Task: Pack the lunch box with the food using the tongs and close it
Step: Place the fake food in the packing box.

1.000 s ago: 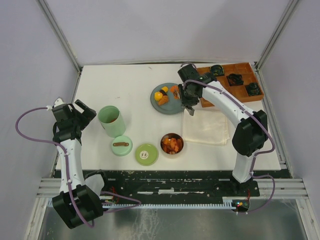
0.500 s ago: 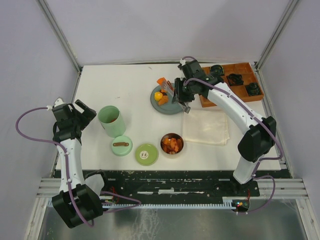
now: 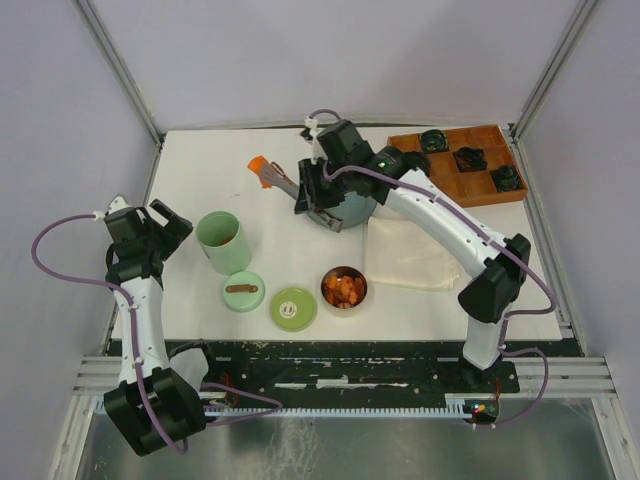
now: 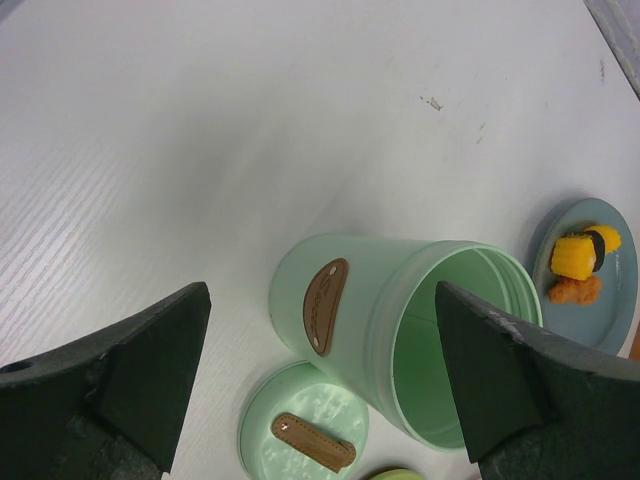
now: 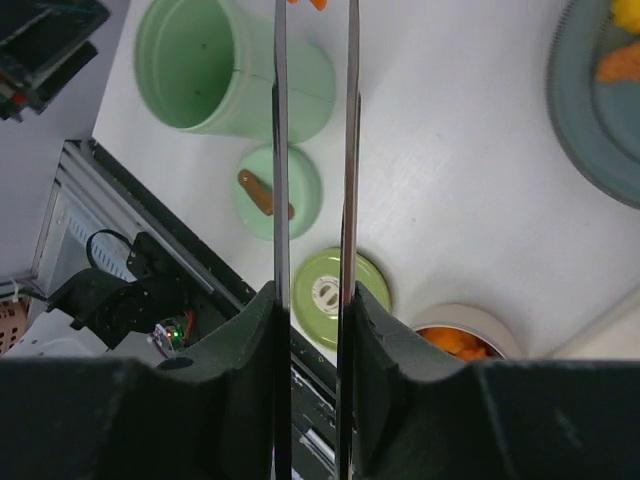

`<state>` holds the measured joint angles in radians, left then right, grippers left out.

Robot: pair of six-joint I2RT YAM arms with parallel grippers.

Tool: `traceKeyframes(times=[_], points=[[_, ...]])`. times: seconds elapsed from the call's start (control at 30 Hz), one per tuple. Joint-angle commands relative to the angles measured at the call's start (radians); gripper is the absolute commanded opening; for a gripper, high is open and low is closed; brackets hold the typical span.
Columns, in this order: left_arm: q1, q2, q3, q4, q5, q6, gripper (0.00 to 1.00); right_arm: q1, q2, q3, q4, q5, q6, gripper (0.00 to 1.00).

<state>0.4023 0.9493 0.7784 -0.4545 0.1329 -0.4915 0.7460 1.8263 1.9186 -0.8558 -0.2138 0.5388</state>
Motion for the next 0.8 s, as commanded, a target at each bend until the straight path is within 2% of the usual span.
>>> traceKeyframes(times=[0.0,0.33,0.77], points=[[0.003,-0.004,0.004,0.033,0.007,-0.022,0.99,0.102,0.08,0.173,-0.009,-0.017,-0.048,0.28],[0.004,-0.007,0.005,0.031,0.003,-0.023,0.99,0.212,0.226,0.387,-0.096,-0.001,-0.102,0.29],[0.004,-0.007,0.005,0.03,0.003,-0.021,0.99,0.252,0.314,0.476,-0.18,0.009,-0.155,0.3]])
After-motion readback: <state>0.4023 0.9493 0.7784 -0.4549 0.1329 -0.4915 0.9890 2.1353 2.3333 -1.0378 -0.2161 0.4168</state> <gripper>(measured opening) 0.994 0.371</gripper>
